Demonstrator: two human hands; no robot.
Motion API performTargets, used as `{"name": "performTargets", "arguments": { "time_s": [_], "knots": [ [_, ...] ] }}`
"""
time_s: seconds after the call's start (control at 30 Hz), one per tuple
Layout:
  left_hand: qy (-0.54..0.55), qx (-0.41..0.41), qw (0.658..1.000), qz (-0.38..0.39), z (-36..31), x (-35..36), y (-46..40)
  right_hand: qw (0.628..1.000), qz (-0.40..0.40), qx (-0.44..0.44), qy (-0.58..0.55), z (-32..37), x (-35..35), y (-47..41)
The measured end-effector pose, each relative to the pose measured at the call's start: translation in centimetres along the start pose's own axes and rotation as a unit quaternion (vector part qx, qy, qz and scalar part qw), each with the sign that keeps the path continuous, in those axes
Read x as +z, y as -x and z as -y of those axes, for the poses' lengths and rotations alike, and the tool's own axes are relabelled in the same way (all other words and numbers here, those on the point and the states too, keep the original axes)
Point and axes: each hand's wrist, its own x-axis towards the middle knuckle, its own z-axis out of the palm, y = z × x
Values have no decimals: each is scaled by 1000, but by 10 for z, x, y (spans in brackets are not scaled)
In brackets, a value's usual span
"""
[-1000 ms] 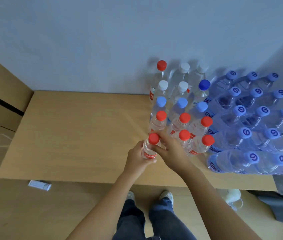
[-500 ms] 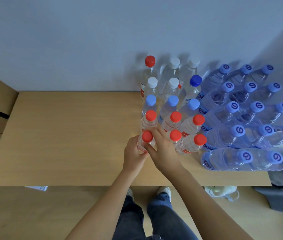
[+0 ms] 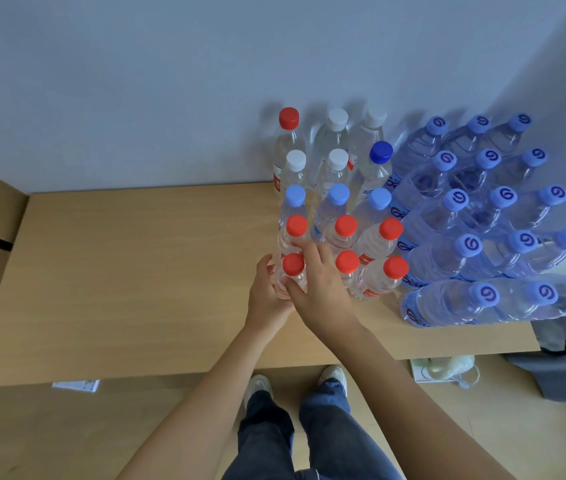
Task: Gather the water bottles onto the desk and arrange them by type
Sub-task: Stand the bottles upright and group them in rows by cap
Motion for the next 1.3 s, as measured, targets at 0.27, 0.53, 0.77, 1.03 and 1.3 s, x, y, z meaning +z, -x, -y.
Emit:
{"name": "performTargets", "arguments": {
  "time_s": [0.27, 0.53, 0.77, 1.03, 1.3],
  "knots": [
    [68, -37, 997, -22, 14, -18, 39, 992, -82, 4, -92, 4, -9, 22],
    [59, 56, 996, 37, -4, -15, 88, 966, -183, 21, -183, 5, -53, 53],
    [47, 130, 980, 140, -51, 43, 110, 946, -250, 42, -203, -31, -127, 82],
    [13, 180, 978, 101, -97, 155, 121, 951, -236, 7, -201, -103, -225, 88],
    [-40, 179, 983, -32, -107, 217, 125, 973, -176, -8, -150, -182, -297, 84]
  ]
}}
